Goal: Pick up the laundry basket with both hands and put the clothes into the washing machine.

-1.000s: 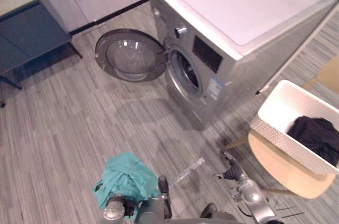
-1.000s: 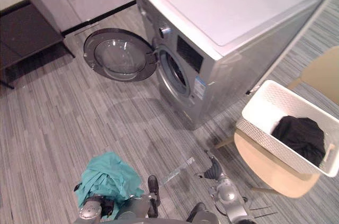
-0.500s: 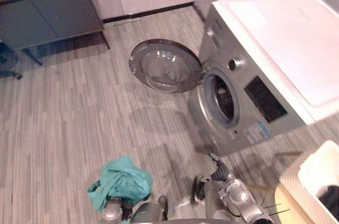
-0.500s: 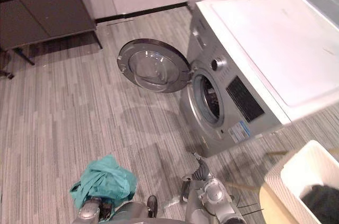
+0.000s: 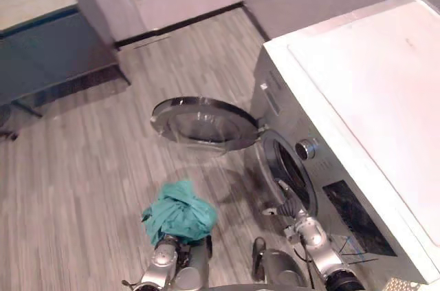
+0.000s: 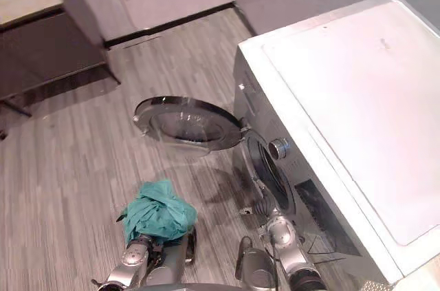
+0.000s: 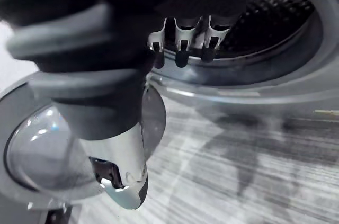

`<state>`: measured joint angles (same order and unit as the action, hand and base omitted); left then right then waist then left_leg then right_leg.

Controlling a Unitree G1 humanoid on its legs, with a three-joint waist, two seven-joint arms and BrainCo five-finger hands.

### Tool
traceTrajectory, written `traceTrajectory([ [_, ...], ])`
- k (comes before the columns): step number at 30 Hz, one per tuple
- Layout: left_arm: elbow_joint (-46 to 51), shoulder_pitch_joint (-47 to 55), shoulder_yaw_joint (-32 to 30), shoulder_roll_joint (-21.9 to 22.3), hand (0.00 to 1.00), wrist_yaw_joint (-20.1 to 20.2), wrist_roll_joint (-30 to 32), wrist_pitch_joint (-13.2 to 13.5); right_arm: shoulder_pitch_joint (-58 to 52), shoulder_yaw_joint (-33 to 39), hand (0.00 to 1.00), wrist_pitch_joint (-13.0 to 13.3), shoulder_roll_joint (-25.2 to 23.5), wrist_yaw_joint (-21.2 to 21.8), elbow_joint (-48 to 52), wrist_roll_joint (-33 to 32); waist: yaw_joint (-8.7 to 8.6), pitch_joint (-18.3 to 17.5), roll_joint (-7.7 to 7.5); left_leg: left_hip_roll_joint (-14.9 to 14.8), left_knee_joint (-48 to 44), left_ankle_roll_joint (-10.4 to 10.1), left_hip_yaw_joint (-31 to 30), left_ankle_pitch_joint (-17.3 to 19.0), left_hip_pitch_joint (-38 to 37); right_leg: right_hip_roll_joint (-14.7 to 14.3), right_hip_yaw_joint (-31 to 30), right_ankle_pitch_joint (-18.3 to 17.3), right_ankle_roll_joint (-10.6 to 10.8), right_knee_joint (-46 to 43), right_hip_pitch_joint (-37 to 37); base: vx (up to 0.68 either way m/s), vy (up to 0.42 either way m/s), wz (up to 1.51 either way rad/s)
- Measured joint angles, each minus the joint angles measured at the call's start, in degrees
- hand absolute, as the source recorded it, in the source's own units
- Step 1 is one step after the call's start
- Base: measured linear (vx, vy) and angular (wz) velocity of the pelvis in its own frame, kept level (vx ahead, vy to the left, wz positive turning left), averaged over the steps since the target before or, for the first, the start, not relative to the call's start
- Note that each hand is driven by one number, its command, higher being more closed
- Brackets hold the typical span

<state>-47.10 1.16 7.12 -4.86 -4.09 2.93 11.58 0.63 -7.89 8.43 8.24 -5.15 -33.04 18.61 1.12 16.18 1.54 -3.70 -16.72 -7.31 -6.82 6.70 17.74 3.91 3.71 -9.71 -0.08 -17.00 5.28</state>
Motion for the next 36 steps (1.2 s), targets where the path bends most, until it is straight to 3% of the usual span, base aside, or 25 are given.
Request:
traceTrajectory([
  [1, 0.0, 0.3, 0.3, 1.2, 1.00, 0.0, 0.0, 0.1, -0.4, 0.0, 0.00, 0.0, 0.8, 0.0, 0.0, 0.0, 0.00, -0.4, 2.60, -1.7, 3.7, -1.2, -4.1, -10.7, -0.6, -2.0, -2.6, -1.7, 2.8, 0.1, -0.1, 0.27, 0.366, -1.17],
  [2, -0.5, -1.8, 1.5, 1.1, 1.00, 0.0, 0.0, -0.2, 0.2, 0.3, 0.00, -0.1, -0.2, -0.3, -1.1, 0.0, -0.51, 0.2, 1.22, -0.4, 1.7, 0.2, -3.2, -6.9, -0.3, -0.6, -5.2, -3.1, 4.5, 0.2, 0.1, 0.29, 0.419, -1.06],
  [6, 1.3, -3.9, 3.9, -0.9, 1.00, 0.0, 0.1, 0.0, -0.6, -0.2, 0.00, 0.0, -2.4, 0.0, -1.1, 0.1, -0.15, 0.4, -0.49, 1.4, 0.4, 3.5, 3.6, -3.7, -1.9, 2.6, -11.0, -1.6, 7.1, 1.4, 1.0, 0.10, 0.283, -0.81],
  [9, 1.7, -3.7, 4.0, -2.7, 1.00, -0.1, 1.4, 0.0, 0.2, -1.4, 0.00, 0.2, -3.0, -0.1, -1.5, 0.2, -0.25, 0.6, -0.92, 0.5, -2.5, 5.0, 10.9, -0.1, -2.8, 2.7, -17.1, 0.5, 9.0, 2.6, 2.6, 0.00, 0.185, -1.30],
  [10, 1.6, -3.8, 3.9, -3.4, 1.00, -0.1, 2.0, -0.1, 1.2, -2.0, 0.00, 0.0, -3.0, -0.1, -2.5, 0.4, -0.45, 0.6, -0.95, -1.2, -2.4, 5.5, 14.5, 0.4, -2.7, 2.2, -16.2, 3.3, 9.2, 2.7, 5.1, -0.05, 0.158, -1.69],
  [11, 1.6, -3.8, 3.8, -3.7, 1.00, -0.1, 2.4, -0.1, 1.7, -2.4, 0.00, -0.1, -2.9, -0.1, -3.1, 0.6, -0.41, 0.6, -0.95, -2.4, -2.1, 5.5, 16.6, 0.5, -2.7, 2.1, -12.9, 5.2, 8.4, 2.8, 6.5, -0.07, 0.088, -1.68],
  [12, 1.6, -3.9, 3.7, -4.0, 1.00, 0.1, 2.9, -0.2, 2.1, -2.9, 0.00, -0.1, -2.6, -0.1, -3.8, 0.7, -0.34, 0.6, -1.03, -4.0, -1.5, 6.1, 20.3, 0.8, -3.1, 3.0, -4.7, 5.9, 6.5, 2.5, 7.5, -0.07, 0.012, -1.52],
  [14, 1.6, -3.4, 3.4, -4.5, 1.00, 0.3, 5.1, -1.0, 2.4, -4.0, 0.00, -0.3, -1.7, 0.4, -4.9, 1.5, -0.45, 1.0, -2.02, -4.9, -1.2, 6.7, 26.7, 1.7, -6.2, 7.3, 11.6, 1.9, 2.2, -3.4, 8.8, -0.07, -0.013, -1.48],
  [16, 1.6, -3.0, 3.3, -4.7, 1.00, 0.3, 6.9, -1.3, 1.8, -4.1, 0.00, -0.3, -1.5, 0.4, -5.1, 2.1, -0.58, 1.1, -1.76, -5.9, -1.3, 5.6, 29.8, 3.0, -8.6, 8.6, 15.8, 1.7, 1.8, -4.2, 8.1, -0.04, -0.018, -1.10],
  [18, 1.6, -2.5, 3.1, -4.8, 1.00, 0.3, 7.0, -1.3, 1.2, -4.5, 0.00, -0.2, -1.2, 0.5, -5.8, 2.3, -1.00, 0.9, -1.38, -7.2, -1.4, 4.1, 30.6, 4.6, -9.7, 6.5, 14.3, 1.9, 2.4, -2.9, 8.0, -0.01, -0.052, -0.76],
  [20, 1.5, -2.4, 2.6, -4.0, 1.00, 0.3, 9.3, -1.4, 0.2, -4.6, 0.00, -0.2, 0.2, 0.4, -6.1, 2.2, -1.95, 1.0, -0.08, -10.8, -5.5, 1.4, 30.4, 5.9, -8.6, 3.8, 13.5, 1.1, 1.7, -2.5, 8.1, 0.10, -0.160, -0.48],
  [23, 1.4, -2.3, 2.4, -3.0, 1.00, 0.2, 9.4, -2.0, -0.2, -4.3, 0.00, -0.3, 1.9, 0.0, -7.5, 1.9, -2.00, 1.4, 0.55, -13.6, -15.9, 1.3, 25.6, 4.6, -5.2, 1.5, 11.4, 0.7, 0.9, -3.7, 8.1, 0.13, -0.121, -0.47],
  [25, 1.3, -2.3, 2.4, -2.1, 1.00, 0.2, 9.4, -2.3, 0.3, -3.4, 0.00, -0.3, 2.1, -0.4, -8.6, 1.1, -1.72, 1.6, 0.55, -13.1, -20.7, 1.6, 22.0, 3.9, -2.5, 1.4, 9.0, 0.8, 0.6, -4.0, 8.0, 0.15, -0.063, -0.64],
  [27, 1.6, -2.9, 2.4, -1.5, 1.00, -0.3, 9.0, -2.2, 1.8, -1.5, 0.00, -0.3, 2.5, -1.6, -10.1, -0.3, -2.11, 1.7, 0.89, -9.2, -12.2, 0.7, 16.2, 4.6, -3.0, 1.6, 6.2, 1.0, 0.7, -5.3, 9.7, 0.14, 0.061, -0.82],
  [28, 1.6, -3.3, 2.4, -1.3, 1.00, -0.7, 8.9, -2.2, 2.3, -0.9, 0.00, -0.2, 2.5, -2.2, -10.7, -0.8, -2.13, 1.9, 1.55, -8.7, -8.9, 0.4, 15.4, 3.7, -3.7, 1.0, 5.5, 1.0, 0.8, -6.4, 10.7, 0.07, 0.126, -0.77],
  [30, 1.6, -6.1, 2.5, -1.6, 1.00, -1.8, 8.0, -2.2, 3.8, 0.5, 0.00, -0.3, 2.4, -2.6, -12.5, -3.1, -2.17, 3.2, 0.79, -7.6, -8.1, 0.5, 15.7, 4.4, -3.8, 1.9, 3.9, 0.6, 1.4, -9.8, 14.0, 0.05, 0.094, -0.42],
  [32, 1.7, -9.3, 3.0, -1.7, 1.00, -2.6, 7.8, -2.2, 5.0, 1.2, 0.00, -0.3, 2.4, -2.7, -12.9, -4.6, -2.73, 5.5, 0.72, -6.7, -10.2, 0.5, 15.9, 4.4, -2.0, 3.2, 3.9, 0.6, 1.4, -11.9, 15.9, -0.06, 0.068, -0.04],
  [33, 1.9, -11.6, 3.9, -2.4, 1.00, -3.2, 7.9, -2.3, 6.8, 1.3, 0.00, -0.3, 2.4, -3.0, -13.1, -5.2, -3.03, 7.5, 0.61, -6.2, -13.1, 1.0, 16.3, 4.7, -0.2, 4.0, 3.6, 0.6, 1.4, -14.2, 17.6, -0.15, 0.100, -0.05],
  [36, 2.1, -15.4, 4.0, -2.7, 1.00, -4.7, 8.1, -2.3, 11.0, 2.4, 0.00, -0.2, 2.3, -4.6, -13.3, -6.9, -3.38, 9.4, 0.53, -6.5, -20.7, 2.7, 16.3, 6.7, 6.6, 4.4, 2.3, 0.5, 1.7, -19.7, 24.1, -0.16, 0.074, -0.17],
])
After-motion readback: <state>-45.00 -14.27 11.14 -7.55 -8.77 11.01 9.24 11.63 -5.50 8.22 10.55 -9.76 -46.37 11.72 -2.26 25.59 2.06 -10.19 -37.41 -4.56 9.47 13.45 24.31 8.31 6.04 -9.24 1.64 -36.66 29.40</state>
